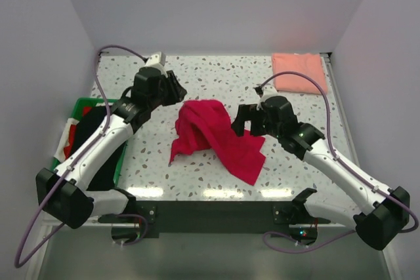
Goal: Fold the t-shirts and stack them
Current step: Move the tshirt to the center of the board, then flatten the tshirt out
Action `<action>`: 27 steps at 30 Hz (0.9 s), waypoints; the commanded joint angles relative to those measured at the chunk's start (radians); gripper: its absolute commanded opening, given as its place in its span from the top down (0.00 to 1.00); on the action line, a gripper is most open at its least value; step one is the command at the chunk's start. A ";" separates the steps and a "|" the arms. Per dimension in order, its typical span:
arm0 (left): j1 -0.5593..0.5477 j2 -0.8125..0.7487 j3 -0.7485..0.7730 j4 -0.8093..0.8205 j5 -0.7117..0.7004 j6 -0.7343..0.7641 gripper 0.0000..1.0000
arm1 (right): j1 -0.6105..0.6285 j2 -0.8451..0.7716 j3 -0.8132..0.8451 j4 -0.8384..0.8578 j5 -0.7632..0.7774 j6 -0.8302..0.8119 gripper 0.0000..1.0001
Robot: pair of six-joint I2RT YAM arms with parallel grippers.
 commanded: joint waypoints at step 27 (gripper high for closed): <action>-0.037 -0.390 -0.858 0.006 -0.101 -0.476 0.61 | -0.003 -0.163 -0.474 -0.058 0.089 0.389 0.12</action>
